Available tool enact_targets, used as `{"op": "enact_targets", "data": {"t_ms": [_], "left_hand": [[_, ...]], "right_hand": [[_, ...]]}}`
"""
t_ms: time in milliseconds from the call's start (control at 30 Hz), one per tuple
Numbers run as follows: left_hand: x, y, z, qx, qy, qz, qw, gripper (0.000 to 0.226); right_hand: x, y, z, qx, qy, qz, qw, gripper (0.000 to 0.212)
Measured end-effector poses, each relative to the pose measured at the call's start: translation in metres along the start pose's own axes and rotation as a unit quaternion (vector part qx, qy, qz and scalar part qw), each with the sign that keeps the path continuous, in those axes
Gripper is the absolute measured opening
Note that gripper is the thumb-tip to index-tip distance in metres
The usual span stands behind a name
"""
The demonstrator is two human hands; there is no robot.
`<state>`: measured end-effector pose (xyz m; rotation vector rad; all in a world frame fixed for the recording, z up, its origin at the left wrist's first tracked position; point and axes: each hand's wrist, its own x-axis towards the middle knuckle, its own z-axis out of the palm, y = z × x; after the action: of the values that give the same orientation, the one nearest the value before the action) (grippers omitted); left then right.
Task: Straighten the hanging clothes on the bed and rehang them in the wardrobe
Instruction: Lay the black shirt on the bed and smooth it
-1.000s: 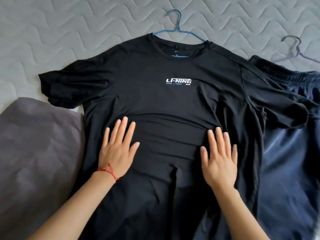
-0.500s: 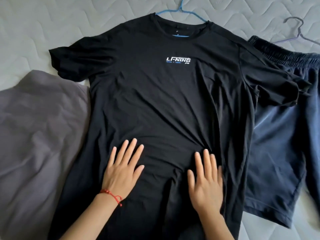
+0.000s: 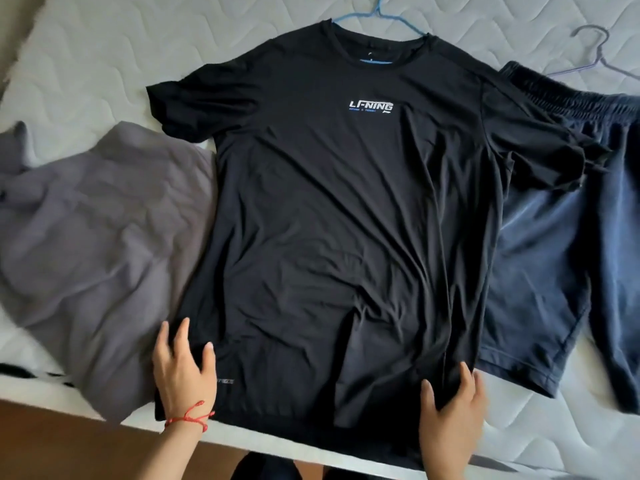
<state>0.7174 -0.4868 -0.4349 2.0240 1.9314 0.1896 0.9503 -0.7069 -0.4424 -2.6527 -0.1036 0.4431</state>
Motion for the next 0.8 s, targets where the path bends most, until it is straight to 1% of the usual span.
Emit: {"op": "enact_targets", "data": {"t_ms": [67,133,200,300,367,433,467,500,533,567,600,633,667,700,767,800], "left_hand": [[-0.001,-0.005,-0.005,0.010,-0.024,-0.022,0.999,0.052],[0.002,-0.004,-0.011,0.013,-0.052,-0.033,0.998,0.051],[0.009,-0.001,-0.015,-0.018,-0.071,-0.066,0.995,0.048],[0.017,0.001,-0.022,-0.035,-0.084,-0.114,0.989,0.038],[0.016,-0.001,-0.026,-0.020,-0.104,-0.124,0.987,0.036],[0.010,-0.004,-0.026,-0.001,-0.128,-0.128,0.984,0.037],[0.006,-0.004,-0.026,0.012,-0.132,-0.127,0.983,0.038],[0.002,-0.003,-0.027,0.028,-0.125,-0.119,0.985,0.039],[-0.001,-0.004,-0.026,0.051,-0.110,-0.093,0.988,0.042],[-0.004,-0.005,-0.024,0.081,-0.095,-0.047,0.991,0.048],[-0.008,-0.003,-0.022,0.117,-0.078,0.015,0.990,0.053],[-0.013,0.001,-0.019,0.149,-0.056,0.088,0.983,0.053],[-0.019,0.007,-0.015,0.168,-0.052,0.164,0.971,0.049],[-0.025,0.013,-0.010,0.182,-0.065,0.239,0.952,0.047],[-0.032,0.022,0.001,0.206,-0.125,0.351,0.905,0.053],[-0.032,0.023,0.006,0.217,-0.155,0.379,0.886,0.058]], "right_hand": [[0.000,0.006,-0.003,-0.003,-0.004,0.069,0.998,0.064],[0.001,0.009,-0.005,0.009,-0.026,0.114,0.993,0.053],[0.004,0.012,-0.008,0.029,-0.051,0.118,0.991,0.040],[0.015,0.023,-0.018,-0.019,-0.043,0.114,0.992,0.028],[0.023,0.031,-0.028,-0.044,-0.030,0.141,0.989,0.027],[0.029,0.034,-0.036,-0.075,-0.017,0.150,0.986,0.031],[0.030,0.032,-0.038,-0.094,-0.004,0.135,0.986,0.035],[0.031,0.028,-0.037,-0.108,0.015,0.102,0.989,0.041],[0.029,0.021,-0.035,-0.110,0.029,0.050,0.992,0.046],[0.025,0.011,-0.031,-0.106,0.033,-0.015,0.994,0.049],[0.019,-0.002,-0.025,-0.105,0.028,-0.090,0.990,0.050],[0.011,-0.015,-0.017,-0.112,0.018,-0.170,0.979,0.047],[0.002,-0.028,-0.007,-0.123,0.000,-0.246,0.961,0.045],[-0.007,-0.042,0.003,-0.133,-0.026,-0.307,0.942,0.046],[-0.022,-0.066,0.023,-0.146,-0.091,-0.382,0.908,0.049],[-0.028,-0.073,0.032,-0.156,-0.122,-0.403,0.894,0.049]]}}
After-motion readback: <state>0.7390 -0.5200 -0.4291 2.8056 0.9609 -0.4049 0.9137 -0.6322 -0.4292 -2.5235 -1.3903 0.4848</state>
